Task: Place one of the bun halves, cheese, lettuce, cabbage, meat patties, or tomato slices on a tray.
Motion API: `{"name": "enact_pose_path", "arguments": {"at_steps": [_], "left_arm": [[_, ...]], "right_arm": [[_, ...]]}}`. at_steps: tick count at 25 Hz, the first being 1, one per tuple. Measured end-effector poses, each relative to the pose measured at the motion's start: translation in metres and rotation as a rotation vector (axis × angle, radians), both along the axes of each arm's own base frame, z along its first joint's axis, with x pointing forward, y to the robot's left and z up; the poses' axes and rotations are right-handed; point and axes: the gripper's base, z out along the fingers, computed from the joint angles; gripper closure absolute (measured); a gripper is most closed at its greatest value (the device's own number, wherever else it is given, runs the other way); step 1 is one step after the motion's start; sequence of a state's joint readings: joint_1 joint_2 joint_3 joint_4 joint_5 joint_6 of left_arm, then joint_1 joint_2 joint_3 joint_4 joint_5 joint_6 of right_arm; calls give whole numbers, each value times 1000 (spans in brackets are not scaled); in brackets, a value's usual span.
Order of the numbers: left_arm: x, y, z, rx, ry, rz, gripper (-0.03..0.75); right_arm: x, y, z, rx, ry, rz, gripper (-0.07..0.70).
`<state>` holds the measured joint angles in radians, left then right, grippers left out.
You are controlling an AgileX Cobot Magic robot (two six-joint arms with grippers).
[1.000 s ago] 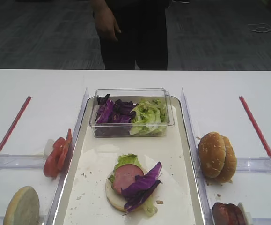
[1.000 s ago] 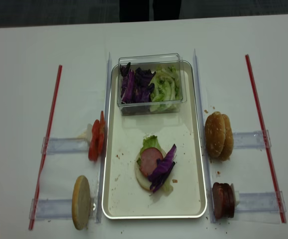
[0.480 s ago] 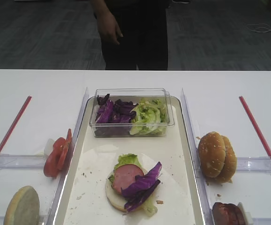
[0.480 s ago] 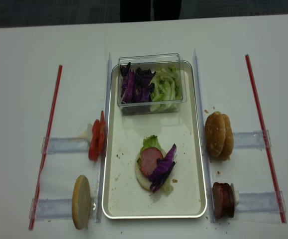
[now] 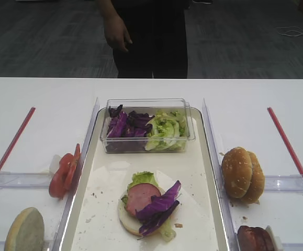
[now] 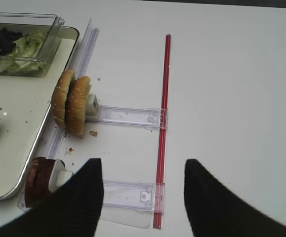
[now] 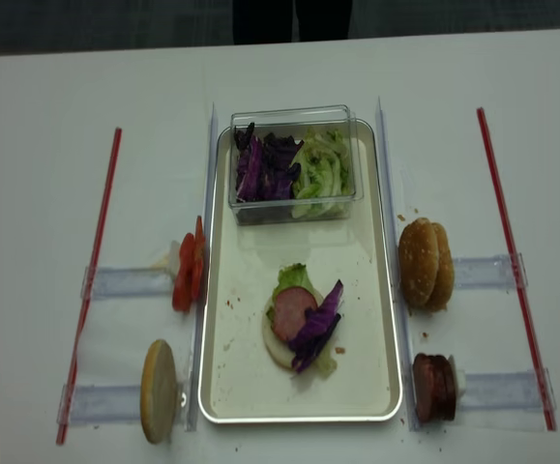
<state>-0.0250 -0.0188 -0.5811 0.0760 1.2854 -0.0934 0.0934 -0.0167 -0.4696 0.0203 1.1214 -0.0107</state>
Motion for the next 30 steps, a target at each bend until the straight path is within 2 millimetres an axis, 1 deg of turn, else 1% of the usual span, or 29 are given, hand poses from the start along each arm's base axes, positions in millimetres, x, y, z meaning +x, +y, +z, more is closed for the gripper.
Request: {"name": "enact_pose_path", "arguments": {"at_steps": [5, 12, 30], "left_arm": [[9, 0, -13, 5, 25, -2, 298], [16, -1, -17, 22, -2, -18, 298], [16, -1, -17, 30, -3, -26, 298]], "right_arm": [[0, 0, 0, 0, 0, 0, 244], [0, 0, 0, 0, 0, 0, 244], [0, 0, 0, 5, 1, -3, 244]]}}
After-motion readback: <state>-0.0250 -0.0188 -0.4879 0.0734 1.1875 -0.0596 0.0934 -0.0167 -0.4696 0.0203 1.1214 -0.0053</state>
